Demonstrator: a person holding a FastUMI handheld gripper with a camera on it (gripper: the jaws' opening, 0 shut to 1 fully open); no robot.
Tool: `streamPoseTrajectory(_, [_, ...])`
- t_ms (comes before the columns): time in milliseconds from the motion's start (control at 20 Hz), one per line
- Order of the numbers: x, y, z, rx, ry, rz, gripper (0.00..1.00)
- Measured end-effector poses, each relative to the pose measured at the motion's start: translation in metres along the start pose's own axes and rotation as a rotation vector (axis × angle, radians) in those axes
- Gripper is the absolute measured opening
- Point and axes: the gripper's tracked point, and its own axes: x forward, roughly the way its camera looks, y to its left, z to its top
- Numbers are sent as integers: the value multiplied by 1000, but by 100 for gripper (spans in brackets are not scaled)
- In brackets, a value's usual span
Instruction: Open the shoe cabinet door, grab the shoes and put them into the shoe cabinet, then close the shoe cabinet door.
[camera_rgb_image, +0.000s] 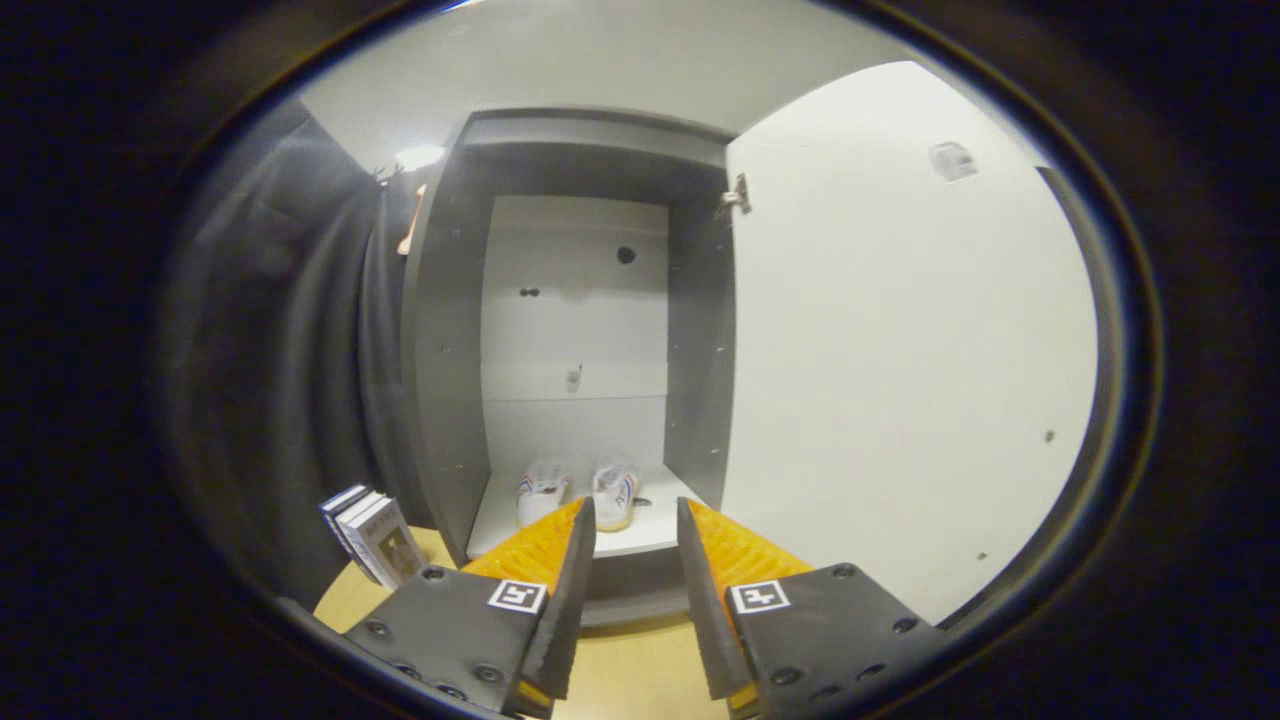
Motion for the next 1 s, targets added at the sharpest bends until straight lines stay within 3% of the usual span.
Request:
streamPoseTrajectory(450, [-70,-120,26,-4,-33,-54,52])
streamPoseTrajectory(700, [-102,-177,33,-10,-31,-4,52])
streamPoseTrajectory(1000, [-104,-244,29,-2,-27,20,52])
